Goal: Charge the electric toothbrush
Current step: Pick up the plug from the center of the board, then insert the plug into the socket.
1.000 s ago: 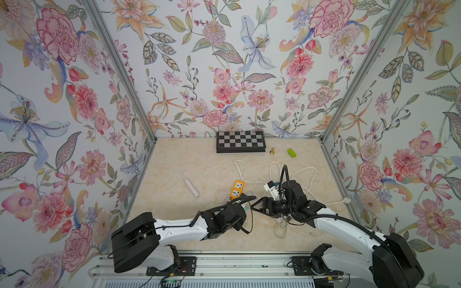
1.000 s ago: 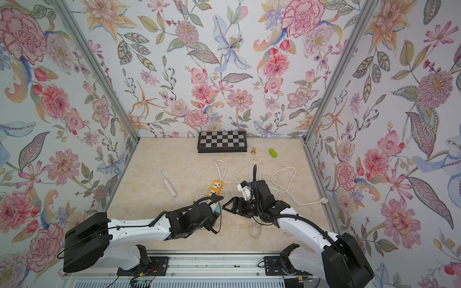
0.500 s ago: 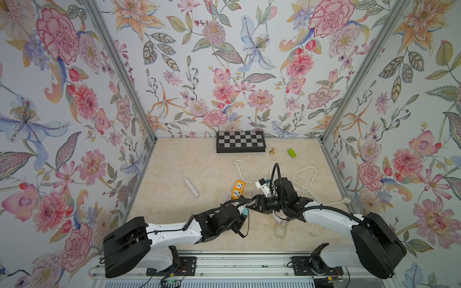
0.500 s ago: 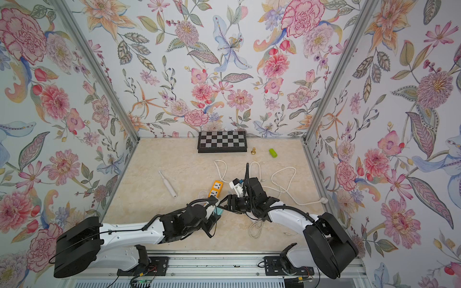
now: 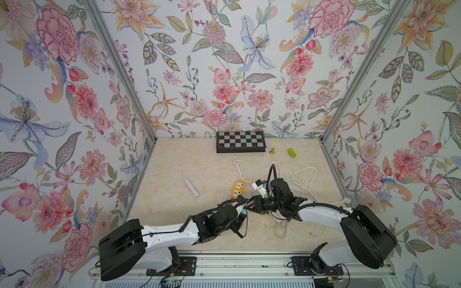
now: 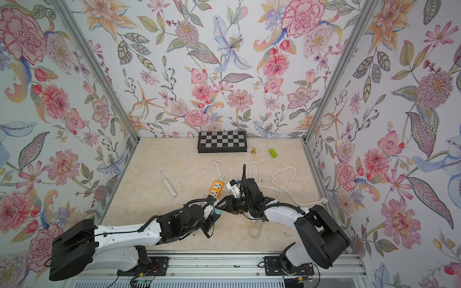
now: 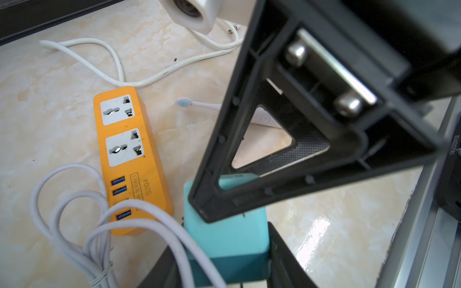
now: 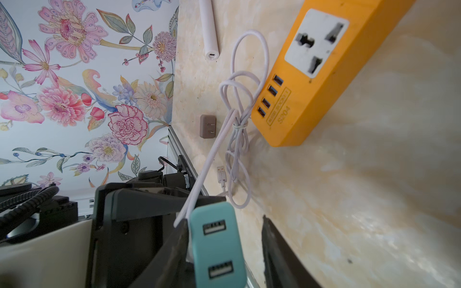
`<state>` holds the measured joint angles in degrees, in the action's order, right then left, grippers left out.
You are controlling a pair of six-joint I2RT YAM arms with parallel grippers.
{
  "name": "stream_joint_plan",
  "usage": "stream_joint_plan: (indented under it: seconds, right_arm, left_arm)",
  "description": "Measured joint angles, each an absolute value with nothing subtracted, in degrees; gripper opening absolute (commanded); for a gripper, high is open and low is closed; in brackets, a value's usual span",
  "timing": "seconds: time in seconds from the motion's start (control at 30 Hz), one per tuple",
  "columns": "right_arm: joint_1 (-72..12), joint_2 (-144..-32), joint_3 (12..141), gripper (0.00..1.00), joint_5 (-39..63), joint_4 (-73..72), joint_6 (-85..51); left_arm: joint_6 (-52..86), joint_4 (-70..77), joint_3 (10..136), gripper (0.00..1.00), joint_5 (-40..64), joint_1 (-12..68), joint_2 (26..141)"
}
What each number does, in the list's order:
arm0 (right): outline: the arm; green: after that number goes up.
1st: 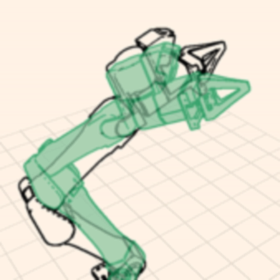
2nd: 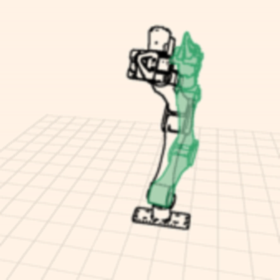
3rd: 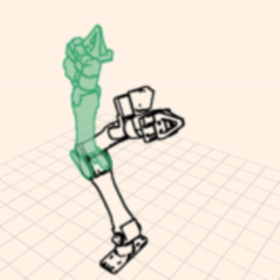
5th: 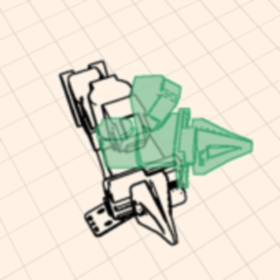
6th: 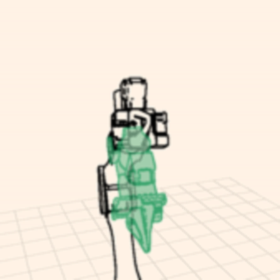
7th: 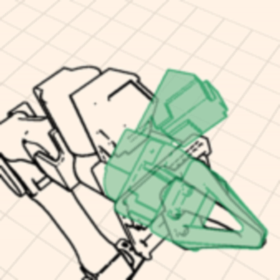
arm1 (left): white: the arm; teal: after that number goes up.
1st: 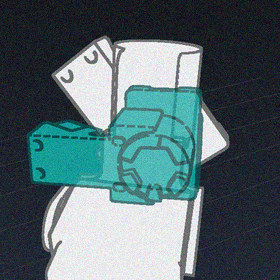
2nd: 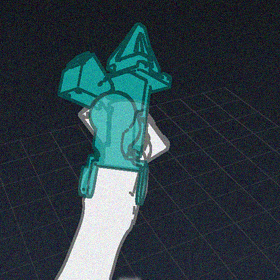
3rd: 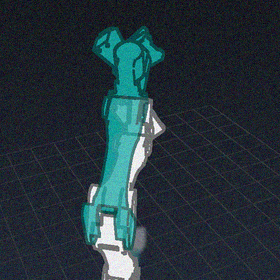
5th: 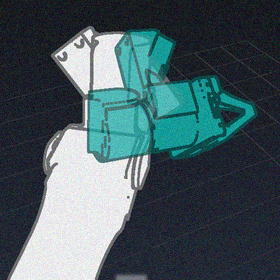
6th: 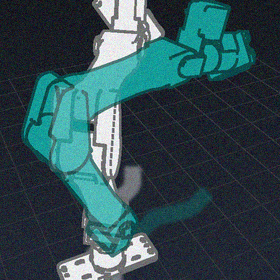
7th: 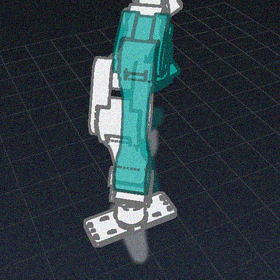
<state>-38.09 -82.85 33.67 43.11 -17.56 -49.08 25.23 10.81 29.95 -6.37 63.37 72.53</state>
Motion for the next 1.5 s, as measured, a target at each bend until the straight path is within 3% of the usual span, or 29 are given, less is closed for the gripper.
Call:
stream_joint_plan:
  seconds: [0.3, 0.4, 0.57, 0.63, 1.0, 1.17, 1.5]
  right_arm:
    - [-38.9, -84.4, 32.2, 0.26, 44.5, -24.2, -52.1]
    - [-38.9, -84.2, 32.2, 0.2, 44.2, -24.2, -51.4]
    - [-39.4, -81.7, 32.6, 0.16, 41.2, -20.9, -49.7]
    - [-39.6, -79.7, 33.8, 0.15, 36.8, -16.9, -49.3]
    - [-42.7, -75.4, 42.4, 0.17, 7.5, 1.3, -48.1]
    - [-46.6, -78.7, 48.5, 0.19, -5.3, 7.5, -48.9]
    - [-53.6, -94.8, 64.6, 0.18, -26.7, 18.0, -56.6]
  left_arm:
    - [25.7, 11.2, 30.0, 0.21, -6.3, 62.9, 72.2]
    - [26.0, 11.1, 30.0, 0.39, -6.4, 62.9, 72.1]
    - [27.1, 11.1, 30.0, 0.52, -6.6, 62.9, 71.4]
    - [28.1, 10.6, 29.6, 0.58, -8.5, 62.8, 70.5]
    - [34.4, 3.4, 25.1, 0.63, -15.0, 54.2, 65.7]
    - [35.9, 1.8, 24.7, 0.65, -15.4, 49.3, 63.2]
    - [37.8, -2.1, 24.7, 0.82, -13.7, 48.5, 56.2]
